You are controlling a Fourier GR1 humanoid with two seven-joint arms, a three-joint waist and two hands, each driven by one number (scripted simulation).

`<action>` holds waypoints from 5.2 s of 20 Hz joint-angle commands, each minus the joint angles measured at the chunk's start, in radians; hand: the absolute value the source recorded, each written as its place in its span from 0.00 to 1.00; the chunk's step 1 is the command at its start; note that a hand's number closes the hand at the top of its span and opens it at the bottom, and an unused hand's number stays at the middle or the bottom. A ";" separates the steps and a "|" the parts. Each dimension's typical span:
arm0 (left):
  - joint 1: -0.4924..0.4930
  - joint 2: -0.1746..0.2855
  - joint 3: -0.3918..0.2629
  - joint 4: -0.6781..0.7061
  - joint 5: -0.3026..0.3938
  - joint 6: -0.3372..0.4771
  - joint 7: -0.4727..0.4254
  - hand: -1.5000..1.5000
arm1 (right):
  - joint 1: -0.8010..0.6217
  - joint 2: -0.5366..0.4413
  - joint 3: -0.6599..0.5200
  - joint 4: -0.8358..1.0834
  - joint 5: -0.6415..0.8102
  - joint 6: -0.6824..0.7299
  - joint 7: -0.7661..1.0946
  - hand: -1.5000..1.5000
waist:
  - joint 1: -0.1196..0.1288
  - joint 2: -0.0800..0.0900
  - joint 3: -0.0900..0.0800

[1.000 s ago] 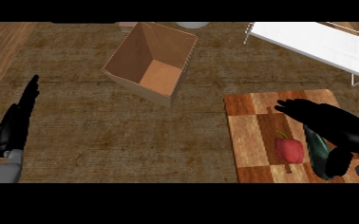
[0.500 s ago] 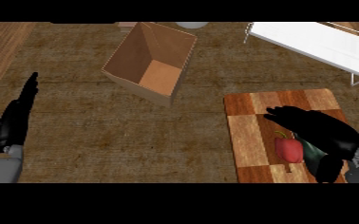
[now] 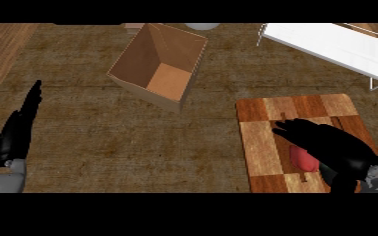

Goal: Pick the bell pepper from the cutting board and place it in the cardboard box

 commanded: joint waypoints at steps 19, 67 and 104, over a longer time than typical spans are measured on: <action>-0.041 -0.074 0.014 0.002 -0.072 -0.008 0.012 0.50 | -0.204 0.230 -0.032 0.368 0.233 -0.388 -0.080 1.00 | 0.013 0.004 0.001; -0.120 -0.028 0.085 0.080 -0.072 -0.110 -0.009 0.50 | -1.252 0.616 -0.172 1.196 -0.400 -0.637 0.052 1.00 | 0.052 0.015 -0.001; -0.059 -0.068 0.069 0.011 -0.096 -0.088 -0.020 0.50 | -1.278 0.454 -0.321 1.474 -0.926 -0.710 -0.193 0.00 | 0.054 0.020 0.001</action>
